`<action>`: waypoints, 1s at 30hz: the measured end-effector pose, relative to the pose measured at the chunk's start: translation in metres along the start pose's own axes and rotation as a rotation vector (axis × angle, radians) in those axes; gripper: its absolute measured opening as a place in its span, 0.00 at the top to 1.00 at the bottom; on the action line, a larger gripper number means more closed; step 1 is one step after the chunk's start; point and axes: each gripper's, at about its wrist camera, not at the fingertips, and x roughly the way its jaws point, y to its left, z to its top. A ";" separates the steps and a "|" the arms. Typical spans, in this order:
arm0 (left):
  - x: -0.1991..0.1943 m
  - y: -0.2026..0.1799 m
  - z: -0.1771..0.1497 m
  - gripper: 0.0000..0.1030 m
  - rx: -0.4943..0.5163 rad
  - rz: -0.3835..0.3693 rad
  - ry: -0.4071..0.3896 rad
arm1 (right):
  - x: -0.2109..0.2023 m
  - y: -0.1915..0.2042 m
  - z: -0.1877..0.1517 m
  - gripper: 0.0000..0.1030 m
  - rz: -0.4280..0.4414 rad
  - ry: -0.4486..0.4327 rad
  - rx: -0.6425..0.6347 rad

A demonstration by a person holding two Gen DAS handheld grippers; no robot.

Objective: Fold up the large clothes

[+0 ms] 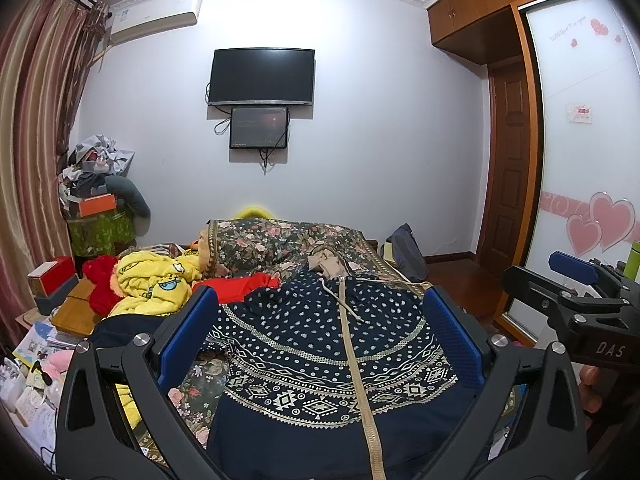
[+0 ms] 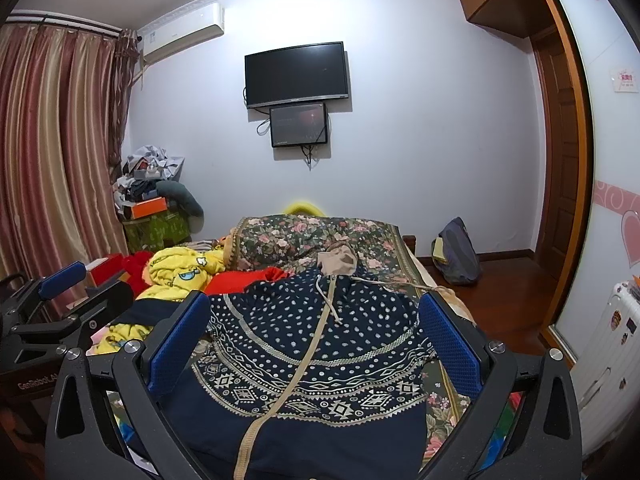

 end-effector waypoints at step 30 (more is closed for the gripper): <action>0.166 0.192 -0.048 0.00 -0.144 0.347 0.297 | 0.179 0.021 -0.025 0.00 0.005 0.353 -0.097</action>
